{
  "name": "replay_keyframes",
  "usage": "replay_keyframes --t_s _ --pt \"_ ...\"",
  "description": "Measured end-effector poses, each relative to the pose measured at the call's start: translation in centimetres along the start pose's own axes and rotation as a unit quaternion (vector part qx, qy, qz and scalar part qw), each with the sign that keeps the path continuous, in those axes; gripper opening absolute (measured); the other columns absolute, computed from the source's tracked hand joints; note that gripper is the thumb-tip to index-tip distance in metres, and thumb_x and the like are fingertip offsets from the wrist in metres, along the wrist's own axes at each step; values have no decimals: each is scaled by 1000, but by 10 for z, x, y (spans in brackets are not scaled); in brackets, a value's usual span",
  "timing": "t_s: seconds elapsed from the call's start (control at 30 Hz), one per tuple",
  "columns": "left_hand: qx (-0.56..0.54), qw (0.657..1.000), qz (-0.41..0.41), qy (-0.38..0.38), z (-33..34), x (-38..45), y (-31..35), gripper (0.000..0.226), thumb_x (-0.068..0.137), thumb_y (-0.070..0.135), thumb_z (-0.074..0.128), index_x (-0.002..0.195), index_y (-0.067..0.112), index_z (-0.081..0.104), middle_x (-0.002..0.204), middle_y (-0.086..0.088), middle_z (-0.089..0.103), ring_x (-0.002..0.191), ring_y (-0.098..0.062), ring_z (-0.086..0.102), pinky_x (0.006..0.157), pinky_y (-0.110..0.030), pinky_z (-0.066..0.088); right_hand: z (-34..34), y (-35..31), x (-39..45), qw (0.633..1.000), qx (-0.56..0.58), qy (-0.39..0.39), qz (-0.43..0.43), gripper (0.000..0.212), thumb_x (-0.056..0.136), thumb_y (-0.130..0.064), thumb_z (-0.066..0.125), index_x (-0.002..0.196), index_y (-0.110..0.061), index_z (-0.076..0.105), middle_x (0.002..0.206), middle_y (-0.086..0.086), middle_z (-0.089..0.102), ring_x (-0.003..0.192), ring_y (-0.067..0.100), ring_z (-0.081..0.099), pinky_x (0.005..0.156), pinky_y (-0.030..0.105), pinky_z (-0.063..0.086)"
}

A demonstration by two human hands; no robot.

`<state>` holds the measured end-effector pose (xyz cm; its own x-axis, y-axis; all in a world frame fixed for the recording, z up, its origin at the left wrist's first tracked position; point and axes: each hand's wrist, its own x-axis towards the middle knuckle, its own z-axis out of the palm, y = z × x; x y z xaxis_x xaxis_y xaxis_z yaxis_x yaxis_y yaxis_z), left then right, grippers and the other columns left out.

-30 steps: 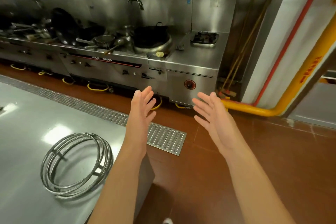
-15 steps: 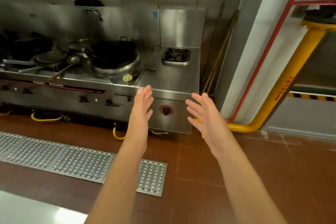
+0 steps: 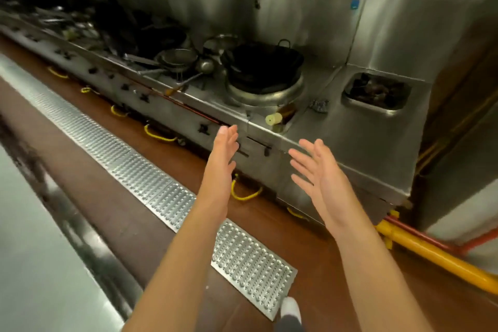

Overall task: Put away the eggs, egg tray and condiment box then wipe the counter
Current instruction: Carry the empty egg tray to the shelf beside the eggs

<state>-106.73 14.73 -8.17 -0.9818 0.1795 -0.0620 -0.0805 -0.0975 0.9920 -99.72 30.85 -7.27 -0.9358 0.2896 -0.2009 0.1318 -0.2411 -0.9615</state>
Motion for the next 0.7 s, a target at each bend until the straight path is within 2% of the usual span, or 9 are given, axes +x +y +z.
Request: replay_keyframes --t_s 0.1,0.23,0.33,0.4,0.5,0.63,0.7 --pt "-3 998 16 64 -12 43 17 63 100 63 25 151 29 41 154 9 43 140 -7 40 121 -43 24 29 -14 60 997 -15 -75 -1 55 100 -55 35 147 -28 44 141 -7 56 130 9 51 112 37 39" --pt "4 986 45 159 -35 77 29 66 92 70 32 146 35 46 149 13 47 137 -2 42 118 -38 27 70 -22 132 986 -15 -164 -1 49 100 -57 34 141 -33 47 136 -11 60 125 4 54 107 32 42" --pt "6 968 39 249 -69 83 31 68 90 71 35 144 33 49 148 11 50 135 -4 45 119 -41 27 117 -13 167 971 -20 -235 42 47 99 -59 35 137 -36 50 135 -10 61 122 5 55 106 34 42" --pt "-1 950 34 312 -98 83 32 72 86 76 37 141 32 52 144 12 54 132 -4 49 114 -38 31 152 0 178 954 -29 -291 68 43 98 -59 37 133 -39 51 132 -11 62 117 2 57 103 33 44" --pt "-17 922 35 385 -142 83 31 72 83 71 33 139 31 54 139 14 59 129 -3 52 109 -34 34 202 21 191 927 -40 -361 93 33 98 -54 41 125 -40 54 122 -13 66 116 1 59 99 28 46" --pt "-34 895 36 444 -197 91 22 60 91 70 31 132 36 58 128 23 62 124 1 55 95 -23 37 265 42 210 903 -65 -410 109 40 97 -54 44 131 -35 54 112 -18 70 109 -3 63 91 22 48" --pt "-52 886 36 459 -228 105 18 51 98 64 29 128 37 60 124 23 65 121 2 57 95 -23 37 296 47 222 898 -80 -418 108 49 97 -55 43 139 -32 50 117 -17 69 110 -4 62 92 23 48"
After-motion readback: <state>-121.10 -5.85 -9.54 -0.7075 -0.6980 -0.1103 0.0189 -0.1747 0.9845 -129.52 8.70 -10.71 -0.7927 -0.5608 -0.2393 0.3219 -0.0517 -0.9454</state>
